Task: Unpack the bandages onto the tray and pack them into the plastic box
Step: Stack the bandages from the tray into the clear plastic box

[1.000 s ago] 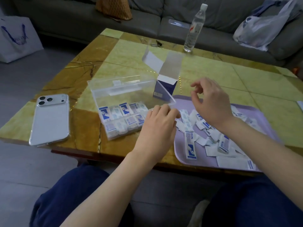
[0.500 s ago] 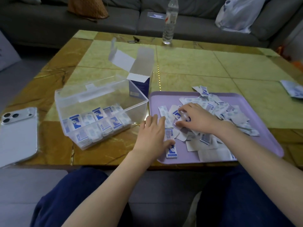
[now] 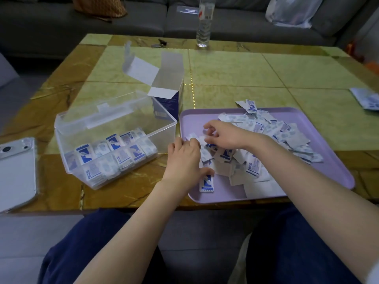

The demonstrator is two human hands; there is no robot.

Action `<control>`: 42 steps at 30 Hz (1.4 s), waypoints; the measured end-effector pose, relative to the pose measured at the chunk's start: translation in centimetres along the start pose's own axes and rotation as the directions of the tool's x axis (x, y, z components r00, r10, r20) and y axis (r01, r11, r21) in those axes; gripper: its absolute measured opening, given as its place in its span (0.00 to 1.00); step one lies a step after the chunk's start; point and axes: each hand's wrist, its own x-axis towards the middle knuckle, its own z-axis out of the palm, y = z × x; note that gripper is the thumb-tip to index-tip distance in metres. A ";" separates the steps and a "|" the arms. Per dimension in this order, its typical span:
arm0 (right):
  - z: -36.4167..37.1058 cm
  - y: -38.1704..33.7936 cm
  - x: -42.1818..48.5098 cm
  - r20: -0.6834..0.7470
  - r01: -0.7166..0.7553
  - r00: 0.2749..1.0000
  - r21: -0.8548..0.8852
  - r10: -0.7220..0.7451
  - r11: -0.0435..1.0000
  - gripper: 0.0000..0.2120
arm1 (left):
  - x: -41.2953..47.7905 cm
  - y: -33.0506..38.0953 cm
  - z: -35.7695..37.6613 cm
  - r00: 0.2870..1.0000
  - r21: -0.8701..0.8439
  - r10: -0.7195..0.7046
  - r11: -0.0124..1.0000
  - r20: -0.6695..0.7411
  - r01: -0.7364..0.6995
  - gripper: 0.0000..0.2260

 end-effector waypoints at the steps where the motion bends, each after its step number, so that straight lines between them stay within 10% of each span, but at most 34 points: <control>1: 0.1 -0.2 0.2 0.023 -0.011 1.000 -0.010 0.012 1.000 0.22 | 0.0 0.0 0.0 1.000 0.002 0.003 1.000 -0.002 -0.003 0.29; 12: 0.1 -1.0 -0.1 0.171 -0.013 0.985 -0.088 0.028 0.996 0.19 | -0.3 0.2 0.2 1.000 -0.070 0.008 0.998 -0.008 -0.009 0.22; 26: -0.3 1.5 -2.3 -0.488 0.116 0.868 0.386 0.096 0.915 0.08 | 0.3 -0.5 -1.0 0.921 -0.510 -0.098 0.852 -0.377 -0.118 0.07; 33: 0.4 1.0 -3.3 -0.394 0.165 0.906 0.668 0.156 0.725 0.09 | 0.8 0.5 -0.7 0.918 -0.707 -0.187 0.695 -0.351 -0.129 0.08; 42: 1.5 -0.4 -4.4 -0.141 0.089 0.988 0.841 0.059 0.533 0.11 | 1.5 0.4 0.3 0.889 -0.668 -0.216 0.734 -0.404 -0.125 0.08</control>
